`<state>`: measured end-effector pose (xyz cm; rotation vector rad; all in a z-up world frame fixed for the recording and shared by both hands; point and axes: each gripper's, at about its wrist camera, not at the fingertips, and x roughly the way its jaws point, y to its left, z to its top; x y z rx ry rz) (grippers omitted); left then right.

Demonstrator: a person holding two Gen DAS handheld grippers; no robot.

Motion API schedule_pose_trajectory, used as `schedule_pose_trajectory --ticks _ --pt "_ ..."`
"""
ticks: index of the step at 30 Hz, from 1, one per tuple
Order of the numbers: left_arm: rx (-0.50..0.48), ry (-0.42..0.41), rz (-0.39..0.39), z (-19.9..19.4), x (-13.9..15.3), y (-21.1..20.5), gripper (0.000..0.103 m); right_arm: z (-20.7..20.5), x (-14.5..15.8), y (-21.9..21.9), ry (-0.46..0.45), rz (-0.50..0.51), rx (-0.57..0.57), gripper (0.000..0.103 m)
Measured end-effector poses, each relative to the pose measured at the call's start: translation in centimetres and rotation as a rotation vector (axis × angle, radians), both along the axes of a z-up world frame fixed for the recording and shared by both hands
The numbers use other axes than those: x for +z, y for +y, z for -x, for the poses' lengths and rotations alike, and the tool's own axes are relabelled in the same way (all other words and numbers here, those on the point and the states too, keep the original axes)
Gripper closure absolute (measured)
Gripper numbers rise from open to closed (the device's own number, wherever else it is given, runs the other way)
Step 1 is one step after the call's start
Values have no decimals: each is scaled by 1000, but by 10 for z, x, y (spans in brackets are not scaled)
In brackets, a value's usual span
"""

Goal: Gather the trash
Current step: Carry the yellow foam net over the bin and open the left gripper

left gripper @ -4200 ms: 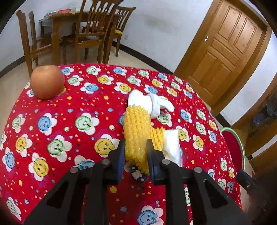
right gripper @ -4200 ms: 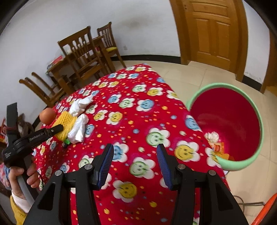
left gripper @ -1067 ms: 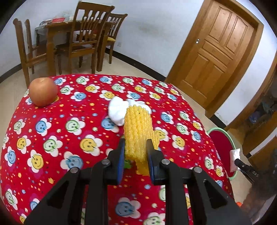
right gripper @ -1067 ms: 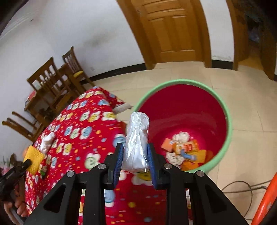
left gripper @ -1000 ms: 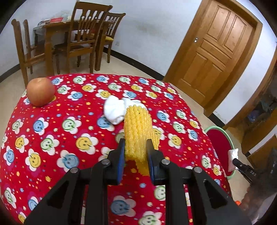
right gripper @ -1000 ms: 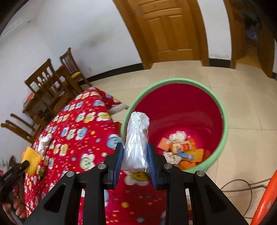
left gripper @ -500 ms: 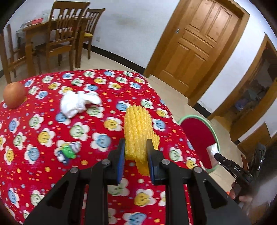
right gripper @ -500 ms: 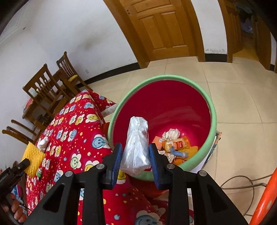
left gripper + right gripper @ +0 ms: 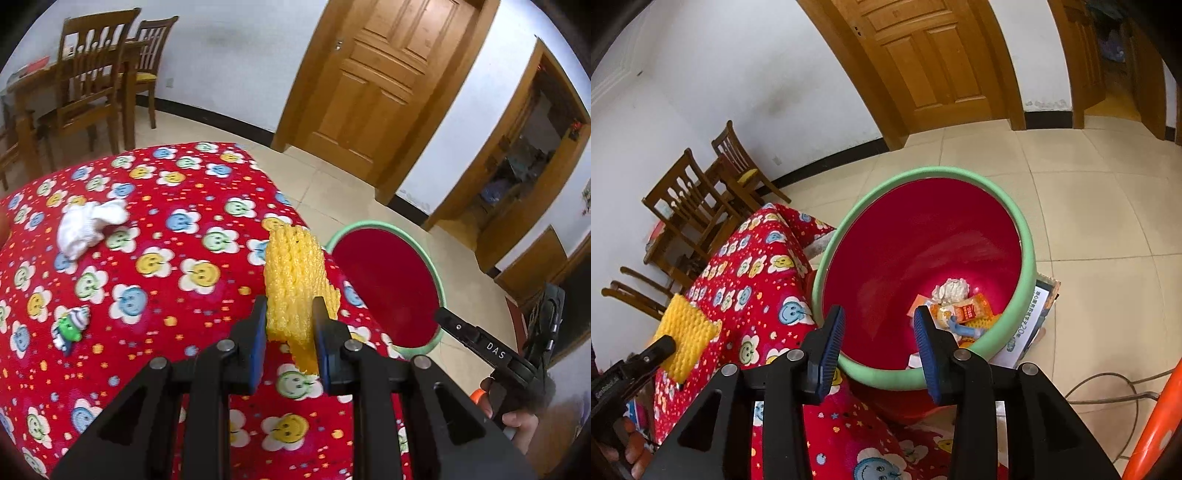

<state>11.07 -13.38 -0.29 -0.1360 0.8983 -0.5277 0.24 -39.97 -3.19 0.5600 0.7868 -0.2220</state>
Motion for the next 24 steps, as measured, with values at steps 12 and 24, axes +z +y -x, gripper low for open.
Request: schedule_pose_trajectory --ticks 12,24 --pt "-103 14 -22 -4 -10 -59 80 18 18 -5 -52 32 -24 59" --pt "-182 27 -60 -7 -27 -110 80 26 13 -21 -55 7 -56 59"
